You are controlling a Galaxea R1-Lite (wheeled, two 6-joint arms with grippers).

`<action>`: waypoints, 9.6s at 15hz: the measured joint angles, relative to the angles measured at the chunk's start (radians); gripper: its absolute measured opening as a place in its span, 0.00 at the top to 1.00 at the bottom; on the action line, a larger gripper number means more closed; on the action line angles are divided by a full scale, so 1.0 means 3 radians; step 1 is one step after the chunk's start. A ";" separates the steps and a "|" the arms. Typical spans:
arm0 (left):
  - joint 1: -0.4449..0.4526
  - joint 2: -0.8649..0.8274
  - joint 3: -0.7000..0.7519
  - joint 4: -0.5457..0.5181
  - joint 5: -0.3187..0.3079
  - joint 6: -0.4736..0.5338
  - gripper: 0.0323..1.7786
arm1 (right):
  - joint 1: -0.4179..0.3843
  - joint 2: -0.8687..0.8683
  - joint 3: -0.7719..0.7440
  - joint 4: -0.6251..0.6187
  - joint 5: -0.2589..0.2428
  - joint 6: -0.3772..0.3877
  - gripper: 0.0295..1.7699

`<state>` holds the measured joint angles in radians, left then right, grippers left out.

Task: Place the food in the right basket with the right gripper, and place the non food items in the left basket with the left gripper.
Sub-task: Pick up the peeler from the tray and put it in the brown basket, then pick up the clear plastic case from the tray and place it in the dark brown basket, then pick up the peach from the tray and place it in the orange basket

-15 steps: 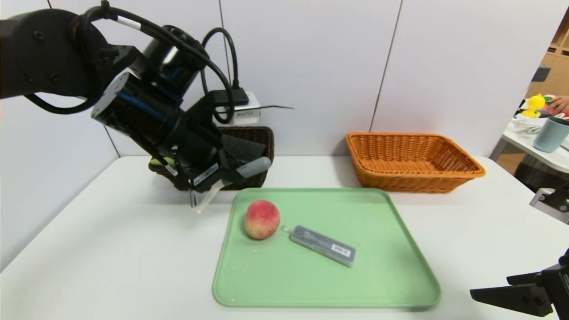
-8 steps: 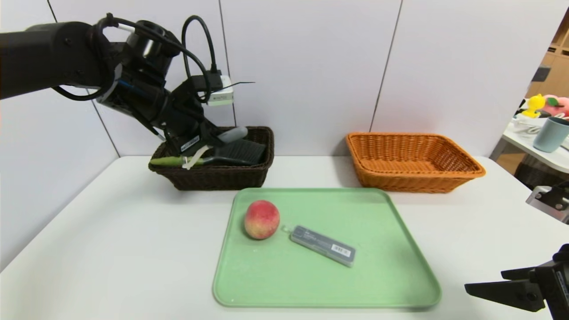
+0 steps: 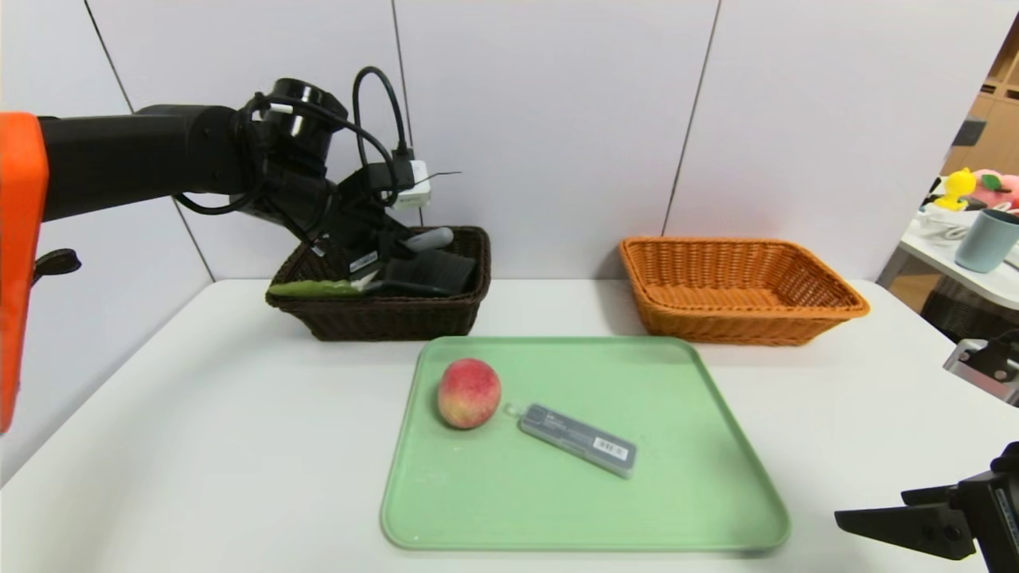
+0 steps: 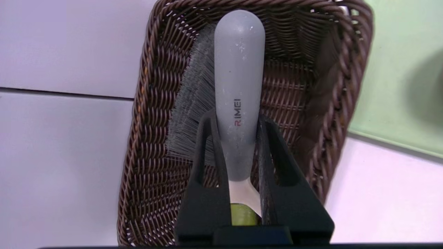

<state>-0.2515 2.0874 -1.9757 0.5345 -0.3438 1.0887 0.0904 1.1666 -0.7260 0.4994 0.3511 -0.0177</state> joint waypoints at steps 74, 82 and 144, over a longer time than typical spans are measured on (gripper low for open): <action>-0.1750 0.0693 0.0010 0.0779 -0.0009 -0.1401 0.36 | -0.0032 -0.0052 0.0007 0.0001 -0.0003 0.0004 0.03; -0.1747 0.0697 0.0010 0.0782 -0.0009 -0.1402 0.70 | -0.0032 -0.0123 0.0011 0.0004 -0.0005 0.0005 0.03; -0.0263 -0.2511 0.3085 -0.0228 0.0016 -0.2961 0.05 | 0.1764 0.1987 -0.1816 -0.1001 -0.0032 0.0003 0.03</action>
<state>-0.3304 1.3340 -1.0502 0.4662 -0.3389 0.2004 0.6196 1.7626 -1.2709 0.1989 0.3415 -0.0168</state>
